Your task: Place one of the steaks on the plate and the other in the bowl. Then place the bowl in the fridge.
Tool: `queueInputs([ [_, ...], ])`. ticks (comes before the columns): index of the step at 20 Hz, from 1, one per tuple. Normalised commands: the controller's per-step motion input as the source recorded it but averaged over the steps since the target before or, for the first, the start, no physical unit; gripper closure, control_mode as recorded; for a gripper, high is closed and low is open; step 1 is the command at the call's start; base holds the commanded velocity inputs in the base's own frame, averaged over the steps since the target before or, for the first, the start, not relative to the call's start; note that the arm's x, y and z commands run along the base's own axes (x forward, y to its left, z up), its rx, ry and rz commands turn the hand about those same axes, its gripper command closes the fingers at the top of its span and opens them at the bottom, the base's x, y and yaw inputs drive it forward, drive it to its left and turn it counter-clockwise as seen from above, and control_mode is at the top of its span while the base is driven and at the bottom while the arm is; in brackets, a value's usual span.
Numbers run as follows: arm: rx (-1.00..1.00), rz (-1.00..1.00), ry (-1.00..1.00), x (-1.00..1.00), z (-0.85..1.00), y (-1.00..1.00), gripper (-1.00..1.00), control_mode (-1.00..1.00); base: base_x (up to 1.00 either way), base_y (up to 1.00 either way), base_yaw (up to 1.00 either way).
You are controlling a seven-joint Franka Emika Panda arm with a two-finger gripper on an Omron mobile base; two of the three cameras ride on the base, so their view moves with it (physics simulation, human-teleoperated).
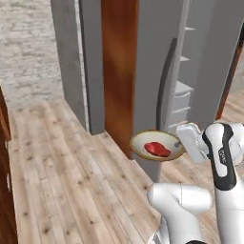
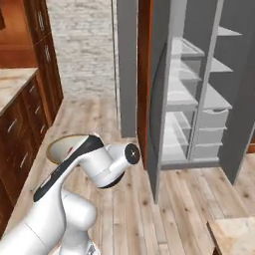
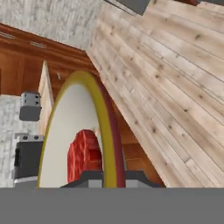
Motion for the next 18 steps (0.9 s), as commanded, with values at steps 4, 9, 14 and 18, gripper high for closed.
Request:
queueInputs([
  [4, 0.0, 0.0, 0.0, 0.0, 0.0, 0.0, 1.0, 1.0, 0.29, 0.3, -0.76],
  [9, 0.0, 0.0, 0.0, 0.0, 0.0, 0.0, 1.0, 1.0, 0.67, 0.3, -0.74],
  [14, 0.0, 0.0, 0.0, 0.0, 0.0, 0.0, 1.0, 1.0, 0.53, 0.35, -0.78],
  [18, 0.0, 0.0, 0.0, 0.0, 0.0, 0.0, 1.0, 1.0, 0.55, 0.43, -0.77],
])
